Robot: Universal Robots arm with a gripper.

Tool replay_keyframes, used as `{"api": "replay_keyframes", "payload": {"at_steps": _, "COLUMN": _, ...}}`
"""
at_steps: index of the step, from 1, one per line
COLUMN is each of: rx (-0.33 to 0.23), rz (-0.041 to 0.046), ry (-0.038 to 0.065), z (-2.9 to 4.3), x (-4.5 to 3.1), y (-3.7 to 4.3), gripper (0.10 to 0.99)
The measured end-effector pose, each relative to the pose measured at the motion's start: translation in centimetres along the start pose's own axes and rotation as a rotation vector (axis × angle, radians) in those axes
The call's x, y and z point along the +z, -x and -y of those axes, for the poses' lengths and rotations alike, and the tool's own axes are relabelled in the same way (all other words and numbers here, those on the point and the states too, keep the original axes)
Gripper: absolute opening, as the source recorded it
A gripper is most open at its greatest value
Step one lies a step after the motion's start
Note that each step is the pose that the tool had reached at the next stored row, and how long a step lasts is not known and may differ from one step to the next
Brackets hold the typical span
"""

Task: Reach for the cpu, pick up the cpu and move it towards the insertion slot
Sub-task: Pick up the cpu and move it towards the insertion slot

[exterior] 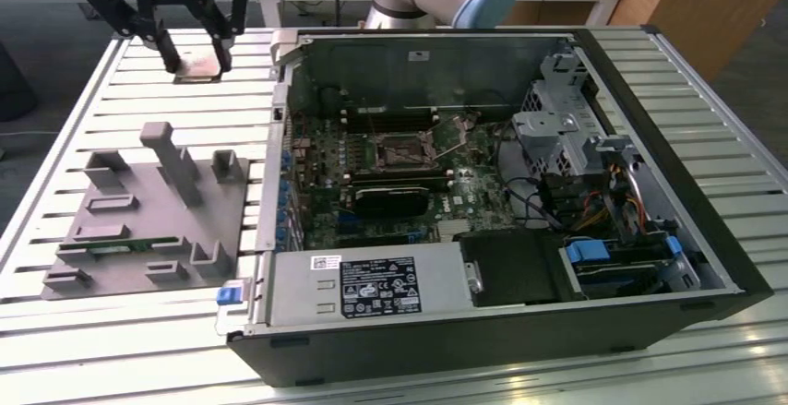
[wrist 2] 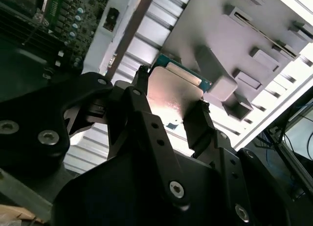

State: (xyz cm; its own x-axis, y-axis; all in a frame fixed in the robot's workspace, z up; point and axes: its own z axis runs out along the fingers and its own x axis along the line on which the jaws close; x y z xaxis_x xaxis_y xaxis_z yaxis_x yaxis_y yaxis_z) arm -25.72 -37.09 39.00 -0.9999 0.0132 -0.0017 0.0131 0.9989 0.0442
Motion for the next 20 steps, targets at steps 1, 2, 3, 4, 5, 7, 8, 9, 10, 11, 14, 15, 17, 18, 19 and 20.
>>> {"api": "replay_keyframes", "payload": {"at_steps": 1, "rx": 0.0, "rz": 0.0001, "ry": 0.0, "z": -0.01, "x": 0.0, "y": 0.45, "gripper": 0.541}}
{"api": "replay_keyframes", "payload": {"at_steps": 2, "rx": 0.0, "rz": 0.0001, "ry": 0.0, "z": -0.01, "x": 0.0, "y": 0.89, "gripper": 0.541}}
{"api": "replay_keyframes", "payload": {"at_steps": 3, "rx": 0.0, "rz": 0.0003, "ry": 0.0, "z": -0.02, "x": 0.01, "y": 1.34, "gripper": 0.541}}
{"api": "replay_keyframes", "payload": {"at_steps": 4, "rx": 0.0, "rz": 0.0005, "ry": 0.0, "z": -0.03, "x": 0.01, "y": 1.84, "gripper": 0.541}}
{"api": "replay_keyframes", "payload": {"at_steps": 5, "rx": 0.0, "rz": 0.0006, "ry": 0.0, "z": -0.03, "x": 0.02, "y": 2.26, "gripper": 0.541}}
{"api": "replay_keyframes", "payload": {"at_steps": 7, "rx": 0.0, "rz": 0.0008, "ry": 0.0, "z": -0.04, "x": 0.01, "y": 3.1, "gripper": 0.541}}
{"api": "replay_keyframes", "payload": {"at_steps": 8, "rx": 0.0, "rz": 0.0009, "ry": 0.0, "z": -0.05, "x": 0.02, "y": 3.54, "gripper": 0.541}}
{"api": "replay_keyframes", "payload": {"at_steps": 9, "rx": 0.0, "rz": 0.001, "ry": 0.0, "z": -0.06, "x": 0.03, "y": 3.98, "gripper": 0.541}}
{"api": "replay_keyframes", "payload": {"at_steps": 10, "rx": 0.0, "rz": 0.0013, "ry": 0.0, "z": -0.08, "x": 0.04, "y": 4.39, "gripper": 0.541}}
{"api": "replay_keyframes", "payload": {"at_steps": 11, "rx": 0.0, "rz": 0.0012, "ry": 0.0, "z": -0.14, "x": 0.05, "y": 4.76, "gripper": 0.541}}
{"api": "replay_keyframes", "payload": {"at_steps": 14, "rx": 0.0, "rz": 0.0011, "ry": 0.0, "z": -0.51, "x": 0.1, "y": 5.76, "gripper": 0.541}}
{"api": "replay_keyframes", "payload": {"at_steps": 15, "rx": 0.0, "rz": 0.0012, "ry": 0.0, "z": -0.68, "x": 0.13, "y": 6.01, "gripper": 0.541}}
{"api": "replay_keyframes", "payload": {"at_steps": 17, "rx": 0.0, "rz": 0.0012, "ry": 0.0, "z": -0.99, "x": 0.18, "y": 6.55, "gripper": 0.541}}
{"api": "replay_keyframes", "payload": {"at_steps": 18, "rx": 0.0, "rz": 0.0012, "ry": 0.0, "z": -1.11, "x": 0.2, "y": 6.87, "gripper": 0.541}}
{"api": "replay_keyframes", "payload": {"at_steps": 19, "rx": 0.0, "rz": 0.0012, "ry": 0.0, "z": -1.21, "x": 0.21, "y": 7.18, "gripper": 0.541}}
{"api": "replay_keyframes", "payload": {"at_steps": 20, "rx": 0.0, "rz": 0.0012, "ry": 0.0, "z": -1.3, "x": 0.23, "y": 7.49, "gripper": 0.541}}
